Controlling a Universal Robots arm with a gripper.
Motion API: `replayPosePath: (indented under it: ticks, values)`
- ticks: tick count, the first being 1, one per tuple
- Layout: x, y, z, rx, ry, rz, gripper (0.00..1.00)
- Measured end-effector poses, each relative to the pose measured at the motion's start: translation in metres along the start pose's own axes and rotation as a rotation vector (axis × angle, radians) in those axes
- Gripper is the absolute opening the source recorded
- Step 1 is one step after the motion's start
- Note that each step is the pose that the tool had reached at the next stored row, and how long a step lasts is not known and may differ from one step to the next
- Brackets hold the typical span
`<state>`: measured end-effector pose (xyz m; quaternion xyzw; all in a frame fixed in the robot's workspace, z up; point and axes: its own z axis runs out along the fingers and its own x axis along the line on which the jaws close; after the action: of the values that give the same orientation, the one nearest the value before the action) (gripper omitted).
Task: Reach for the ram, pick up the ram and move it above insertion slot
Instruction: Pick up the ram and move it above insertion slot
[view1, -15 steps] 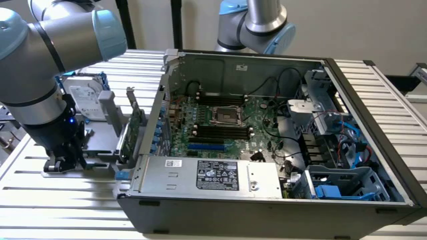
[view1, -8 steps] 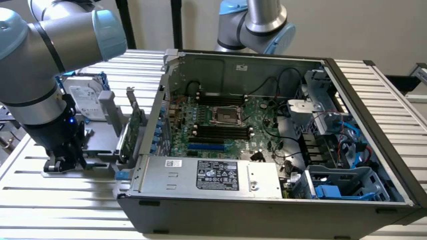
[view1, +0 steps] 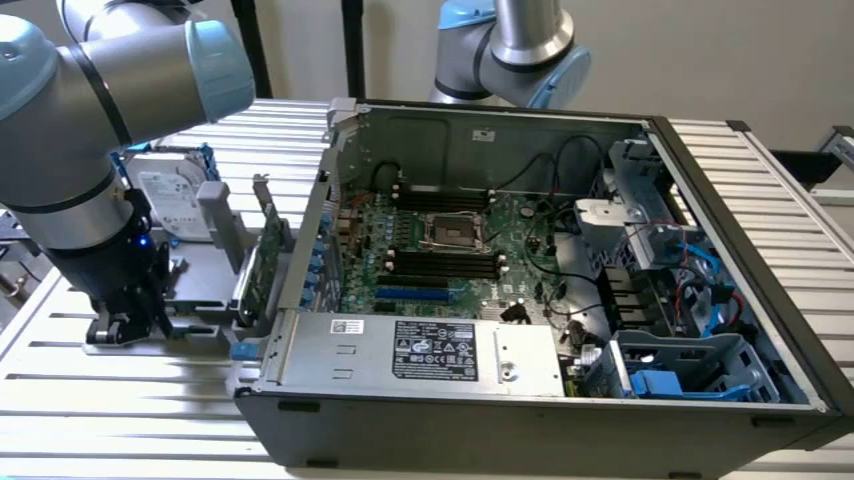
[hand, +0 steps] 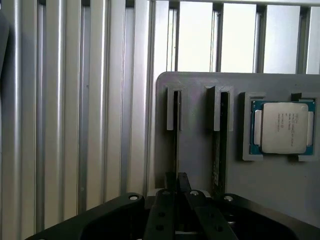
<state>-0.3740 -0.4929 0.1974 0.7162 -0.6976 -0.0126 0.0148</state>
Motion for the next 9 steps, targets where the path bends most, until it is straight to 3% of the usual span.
replayPosePath:
  ticks: [9]
  values:
    - [0.0001, -0.0005, -0.0062, -0.0002, 0.0, 0.0, 0.13]
